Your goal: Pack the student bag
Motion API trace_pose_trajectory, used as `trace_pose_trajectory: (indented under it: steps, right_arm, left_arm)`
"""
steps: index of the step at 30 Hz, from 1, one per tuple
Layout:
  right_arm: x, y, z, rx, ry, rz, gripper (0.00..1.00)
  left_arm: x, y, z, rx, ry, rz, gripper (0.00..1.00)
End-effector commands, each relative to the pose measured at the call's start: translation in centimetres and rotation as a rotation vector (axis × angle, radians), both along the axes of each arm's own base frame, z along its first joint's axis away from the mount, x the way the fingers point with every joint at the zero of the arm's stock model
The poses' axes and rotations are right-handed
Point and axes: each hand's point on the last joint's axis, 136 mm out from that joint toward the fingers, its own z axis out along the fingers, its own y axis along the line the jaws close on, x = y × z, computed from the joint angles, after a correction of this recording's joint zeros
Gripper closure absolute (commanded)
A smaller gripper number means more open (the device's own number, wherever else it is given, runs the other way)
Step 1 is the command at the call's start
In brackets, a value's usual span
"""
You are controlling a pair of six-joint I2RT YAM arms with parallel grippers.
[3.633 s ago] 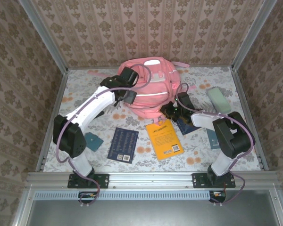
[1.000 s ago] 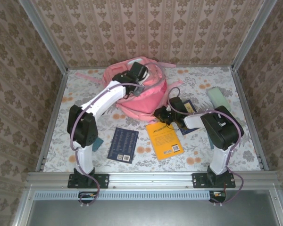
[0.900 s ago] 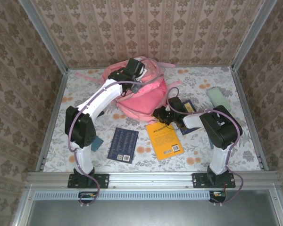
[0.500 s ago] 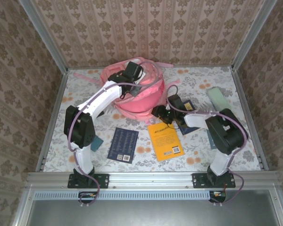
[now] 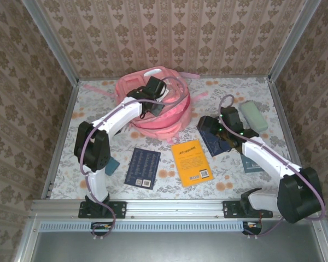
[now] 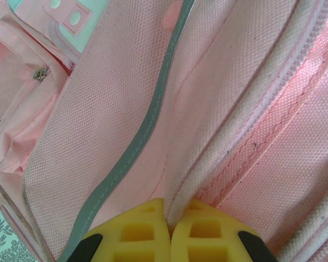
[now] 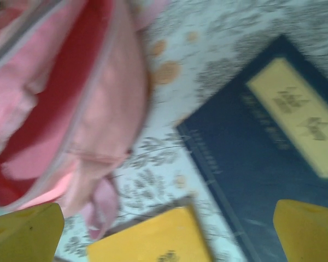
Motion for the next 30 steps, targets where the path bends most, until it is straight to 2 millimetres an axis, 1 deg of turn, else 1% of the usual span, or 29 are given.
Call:
trace_pose_trajectory:
  steps: [1,2,4,7,10,13,14,16,19,22,23,25,28,30]
  right_arm:
    - [-2.2,-3.5,-2.1,-0.125,0.098,-0.035,0.00]
    - [-2.3,-4.2,-2.4,-0.137,0.109,-0.047,0.00]
    - [-2.3,-5.2,-3.1,-0.150,0.135,-0.061,0.00]
    - [-1.9,-6.0,-4.1,-0.159,0.170,-0.059,0.00]
    - [-1.1,-6.5,-5.0,-0.159,0.189,-0.057,0.00]
    - [-0.2,-6.9,-5.8,-0.162,0.219,-0.054,0.01]
    - [0.0,-7.1,-6.4,-0.163,0.240,-0.055,0.01]
    - [0.6,-7.2,-7.1,-0.141,0.260,-0.046,0.01]
    - [1.2,-7.4,-8.0,-0.100,0.290,-0.041,0.03]
    - [1.5,-7.3,-8.8,-0.070,0.316,-0.033,0.07]
    - [1.5,-7.3,-9.1,-0.065,0.327,-0.032,0.08]
    - [1.3,-7.2,-9.6,-0.059,0.345,-0.027,0.10]
    - [1.1,-7.2,-10.1,-0.057,0.354,-0.028,0.11]
    - [1.0,-7.2,-10.2,-0.059,0.359,-0.032,0.12]
  left_arm:
    - [0.5,-0.4,0.6,-0.057,-0.026,0.044,1.00]
    - [0.4,-0.5,0.3,-0.060,-0.016,0.048,1.00]
    - [0.2,-0.6,-0.2,-0.066,0.010,0.059,0.95]
    - [-0.6,-1.3,-0.4,-0.090,0.045,0.068,0.86]
    - [-1.8,-2.3,-0.8,-0.098,0.082,0.077,0.77]
    - [-3.3,-3.2,-0.8,-0.103,0.110,0.109,0.76]
    - [-3.7,-3.5,-0.6,-0.110,0.116,0.126,0.76]
    - [-4.8,-4.5,-0.2,-0.157,0.142,0.175,0.50]
    - [-7.0,-7.6,-0.1,-0.305,0.250,0.215,0.42]
    - [-8.7,-11.5,-0.5,-0.483,0.380,0.256,0.41]
    - [-9.0,-12.7,-0.9,-0.547,0.435,0.282,0.43]
    - [-9.2,-14.4,-2.0,-0.638,0.537,0.349,0.45]
    - [-9.1,-16.6,-4.1,-0.717,0.654,0.430,0.46]
    - [-9.2,-17.8,-5.4,-0.726,0.707,0.444,0.46]
